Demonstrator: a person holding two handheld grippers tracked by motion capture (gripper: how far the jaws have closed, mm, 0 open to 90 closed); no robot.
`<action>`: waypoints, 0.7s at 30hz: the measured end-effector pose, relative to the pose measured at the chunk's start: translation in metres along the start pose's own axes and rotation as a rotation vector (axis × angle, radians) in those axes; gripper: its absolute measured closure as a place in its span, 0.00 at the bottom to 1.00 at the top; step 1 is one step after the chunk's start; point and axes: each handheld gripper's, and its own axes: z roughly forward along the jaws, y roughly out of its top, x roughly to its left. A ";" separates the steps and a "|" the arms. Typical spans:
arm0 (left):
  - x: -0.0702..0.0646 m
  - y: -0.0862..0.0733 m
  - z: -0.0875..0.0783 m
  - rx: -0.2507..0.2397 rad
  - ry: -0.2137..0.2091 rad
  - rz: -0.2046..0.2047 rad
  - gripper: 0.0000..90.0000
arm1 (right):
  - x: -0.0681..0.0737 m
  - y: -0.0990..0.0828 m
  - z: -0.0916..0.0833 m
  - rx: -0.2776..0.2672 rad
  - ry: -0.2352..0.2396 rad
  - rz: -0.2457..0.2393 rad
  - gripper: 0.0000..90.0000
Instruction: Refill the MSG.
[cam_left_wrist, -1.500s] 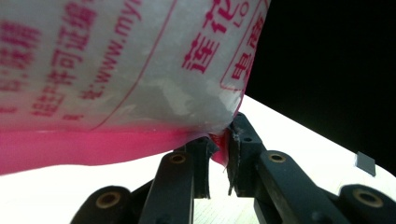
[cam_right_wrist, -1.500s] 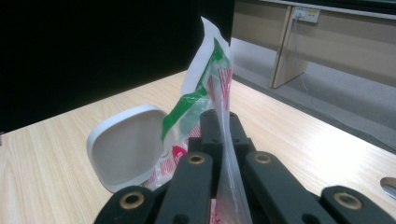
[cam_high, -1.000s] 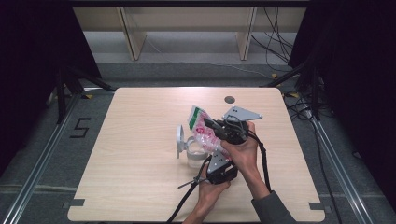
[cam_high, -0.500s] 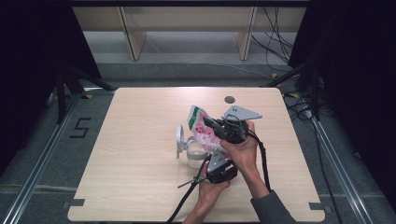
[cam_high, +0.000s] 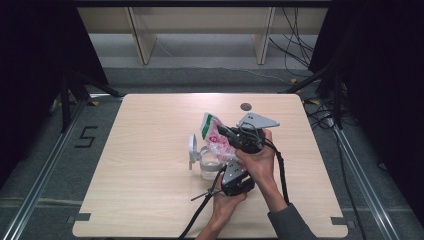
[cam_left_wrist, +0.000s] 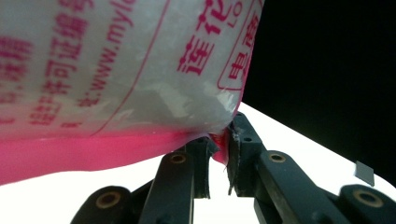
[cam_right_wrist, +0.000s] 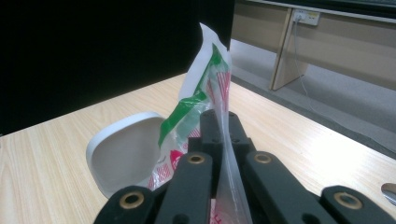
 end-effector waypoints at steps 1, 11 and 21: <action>0.000 0.000 0.000 0.000 -0.001 0.002 0.89 | 0.000 0.000 0.000 -0.001 -0.002 0.001 1.00; 0.000 0.001 0.000 -0.009 0.000 -0.003 0.89 | 0.002 0.001 0.001 0.000 -0.007 0.012 1.00; 0.001 0.001 0.000 -0.014 -0.002 -0.004 0.89 | 0.003 0.001 0.002 -0.003 0.000 0.008 1.00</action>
